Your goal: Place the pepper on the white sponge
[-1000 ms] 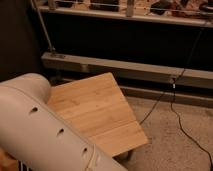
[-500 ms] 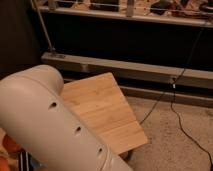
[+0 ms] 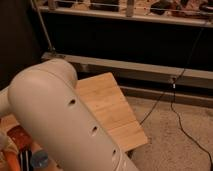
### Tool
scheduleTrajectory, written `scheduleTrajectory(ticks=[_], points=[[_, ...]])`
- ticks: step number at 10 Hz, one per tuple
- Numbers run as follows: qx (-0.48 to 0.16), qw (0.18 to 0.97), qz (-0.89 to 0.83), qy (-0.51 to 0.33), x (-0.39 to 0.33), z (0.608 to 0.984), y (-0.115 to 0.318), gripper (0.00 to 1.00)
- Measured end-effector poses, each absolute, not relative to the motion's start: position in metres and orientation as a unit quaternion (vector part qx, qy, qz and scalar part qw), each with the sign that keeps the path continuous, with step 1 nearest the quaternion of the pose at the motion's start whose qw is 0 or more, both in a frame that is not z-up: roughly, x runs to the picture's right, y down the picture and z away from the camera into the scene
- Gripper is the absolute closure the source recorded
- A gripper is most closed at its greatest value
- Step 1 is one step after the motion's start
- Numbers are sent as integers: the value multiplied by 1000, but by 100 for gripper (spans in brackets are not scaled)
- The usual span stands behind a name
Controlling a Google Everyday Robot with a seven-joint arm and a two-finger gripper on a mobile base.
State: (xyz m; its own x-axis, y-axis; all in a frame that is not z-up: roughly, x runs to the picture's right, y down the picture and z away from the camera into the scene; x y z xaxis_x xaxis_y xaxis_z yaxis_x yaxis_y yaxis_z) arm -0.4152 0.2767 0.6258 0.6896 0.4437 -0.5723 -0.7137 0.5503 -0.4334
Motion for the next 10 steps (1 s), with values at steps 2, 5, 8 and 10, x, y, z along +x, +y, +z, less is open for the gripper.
scheduleTrajectory(ticks=[2, 5, 8, 10], points=[[-340, 841, 368, 203, -393, 636, 278, 81], [-356, 811, 419, 199, -356, 649, 278, 81], [-359, 793, 449, 202, -320, 656, 271, 81], [-358, 784, 462, 208, -299, 659, 267, 81]])
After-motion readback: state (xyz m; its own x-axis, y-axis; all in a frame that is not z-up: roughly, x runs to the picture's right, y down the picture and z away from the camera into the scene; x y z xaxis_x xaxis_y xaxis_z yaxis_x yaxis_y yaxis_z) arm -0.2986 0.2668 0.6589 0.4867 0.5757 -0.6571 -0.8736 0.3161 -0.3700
